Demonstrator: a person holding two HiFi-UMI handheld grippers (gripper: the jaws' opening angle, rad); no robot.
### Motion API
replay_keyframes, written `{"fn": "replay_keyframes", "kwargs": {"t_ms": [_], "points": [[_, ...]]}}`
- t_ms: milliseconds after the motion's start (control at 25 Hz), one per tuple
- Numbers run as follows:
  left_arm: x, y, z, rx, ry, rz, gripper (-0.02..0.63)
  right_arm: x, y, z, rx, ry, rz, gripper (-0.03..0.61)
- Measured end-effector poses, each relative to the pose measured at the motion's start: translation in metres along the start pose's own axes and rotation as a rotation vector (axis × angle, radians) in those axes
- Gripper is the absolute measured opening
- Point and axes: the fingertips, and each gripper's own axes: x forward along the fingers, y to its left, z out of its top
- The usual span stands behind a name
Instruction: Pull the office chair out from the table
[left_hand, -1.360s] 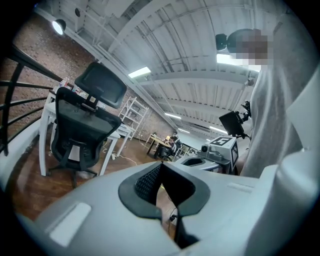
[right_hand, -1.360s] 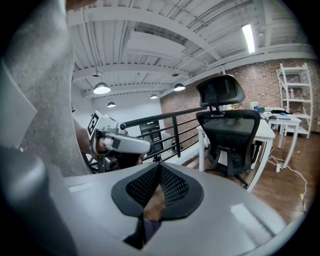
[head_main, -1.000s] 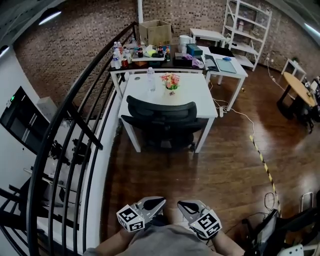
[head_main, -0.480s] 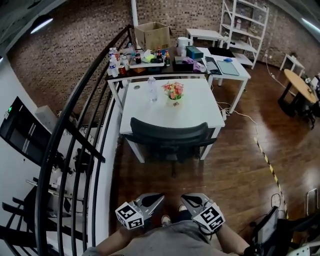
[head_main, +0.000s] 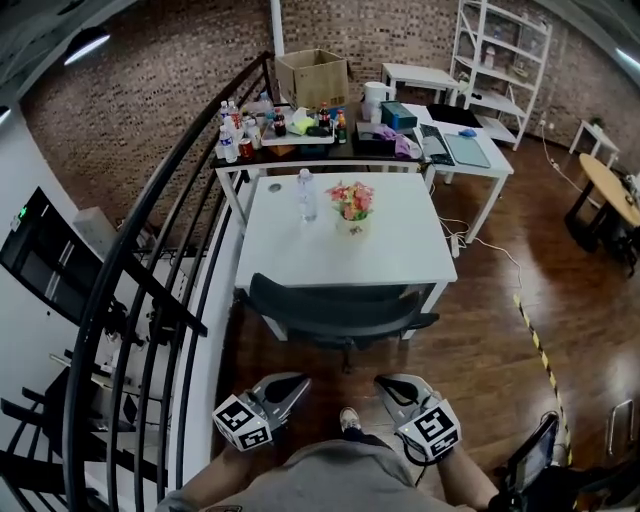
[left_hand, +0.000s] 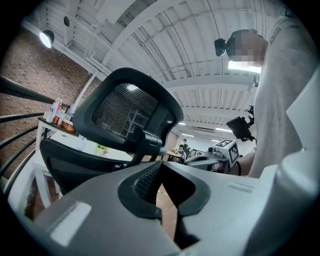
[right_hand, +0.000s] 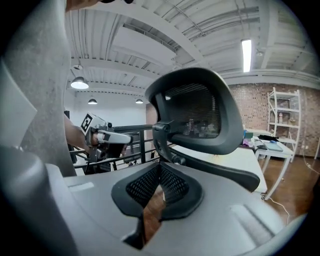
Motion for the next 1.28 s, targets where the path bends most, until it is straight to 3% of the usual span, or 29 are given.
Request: {"fn": "replay_keyframes", "kwargs": {"t_ms": [440, 880, 1080, 1280], "points": [[-0.009, 0.09, 0.072, 0.16, -0.082, 0.175, 0.0, -0.004, -0.091, 0.032, -0.044, -0.065, -0.121, 0.008], [-0.019, 0.142, 0.097, 0.279, -0.061, 0.259, 0.0, -0.022, -0.137, 0.052, -0.094, -0.108, -0.206, 0.016], [-0.021, 0.162, 0.101, 0.299, 0.003, 0.165, 0.165, -0.022, -0.152, 0.06, -0.113, -0.092, -0.114, 0.204], [-0.003, 0.169, 0.095, 0.307, 0.098, 0.016, 0.282, 0.0, -0.149, 0.063, -0.153, -0.052, 0.033, 0.301]]}}
